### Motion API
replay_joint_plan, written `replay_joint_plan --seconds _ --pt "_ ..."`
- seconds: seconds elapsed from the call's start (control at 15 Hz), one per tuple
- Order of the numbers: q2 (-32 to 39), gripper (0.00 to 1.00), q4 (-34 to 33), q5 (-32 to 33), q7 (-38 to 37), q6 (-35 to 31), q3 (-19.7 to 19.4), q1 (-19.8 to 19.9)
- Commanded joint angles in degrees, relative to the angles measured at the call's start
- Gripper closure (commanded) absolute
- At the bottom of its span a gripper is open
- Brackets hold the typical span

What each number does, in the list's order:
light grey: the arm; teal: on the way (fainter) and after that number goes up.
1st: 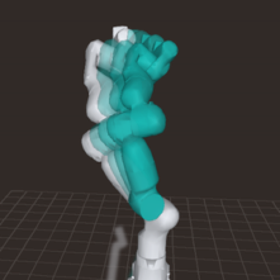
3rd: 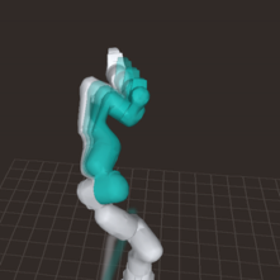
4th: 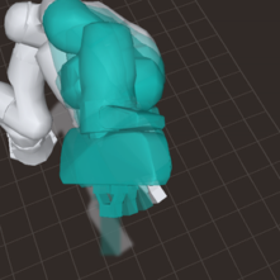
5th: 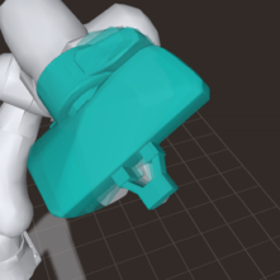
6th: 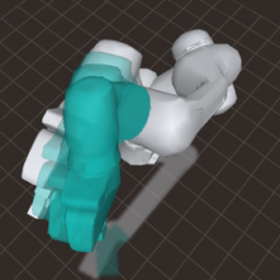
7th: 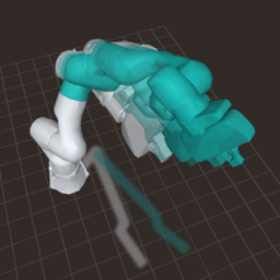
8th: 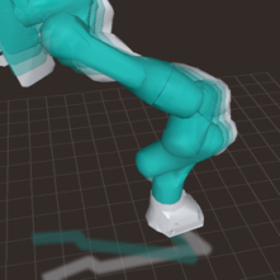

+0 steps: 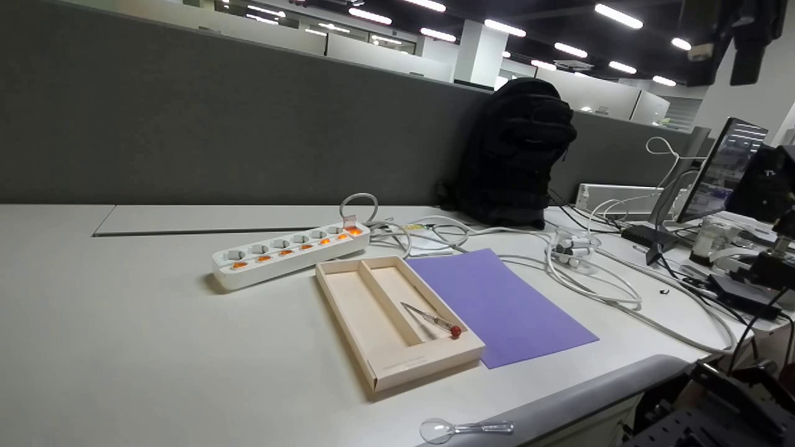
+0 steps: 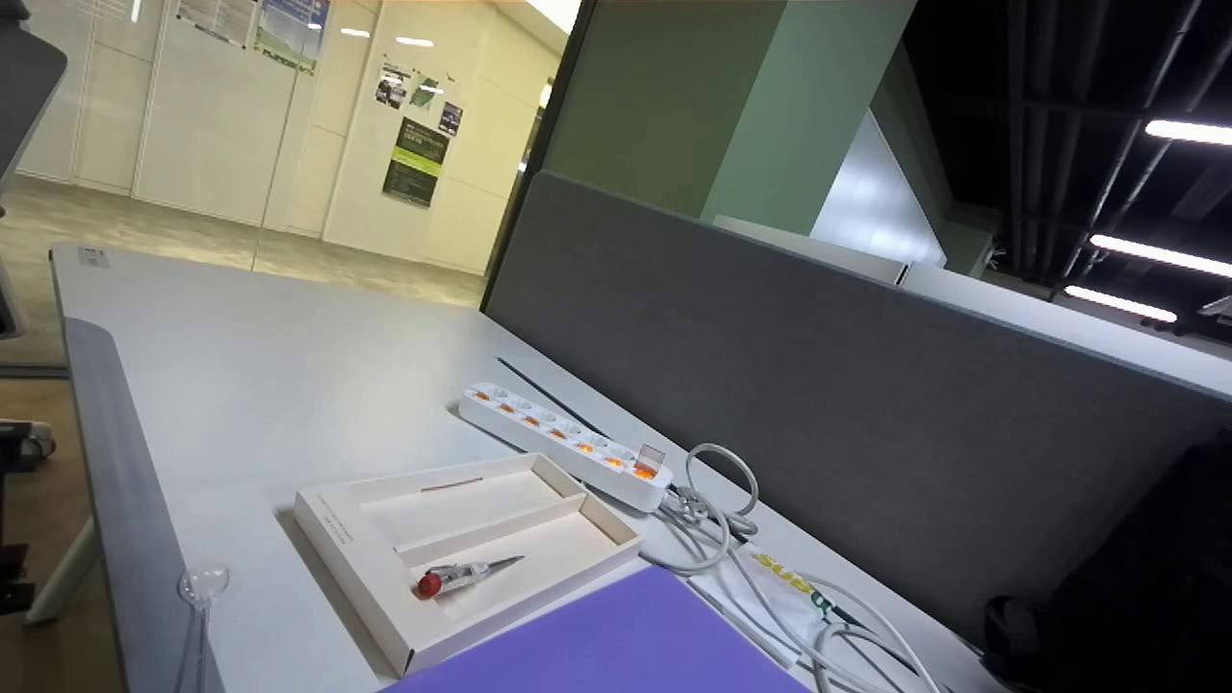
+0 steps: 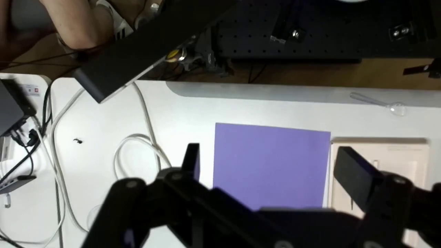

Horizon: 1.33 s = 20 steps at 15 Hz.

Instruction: Put the screwdriver in the box on the blue cloth

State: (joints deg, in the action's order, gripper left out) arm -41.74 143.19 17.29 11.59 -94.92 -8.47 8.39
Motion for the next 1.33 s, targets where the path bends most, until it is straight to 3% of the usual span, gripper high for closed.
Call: replay_joint_plan --seconds 0.0,0.4,0.73,1.27 --pt "2.3 0.00 2.7 1.5 -5.0 -8.9 0.4 -0.2" --pt "8.3 0.00 7.7 3.6 -4.4 -21.8 3.1 -1.2" --pt "13.5 0.00 10.5 3.5 -3.7 -28.3 5.2 -2.4" --pt "23.1 0.00 12.2 -6.7 0.0 -35.4 4.7 -7.6"
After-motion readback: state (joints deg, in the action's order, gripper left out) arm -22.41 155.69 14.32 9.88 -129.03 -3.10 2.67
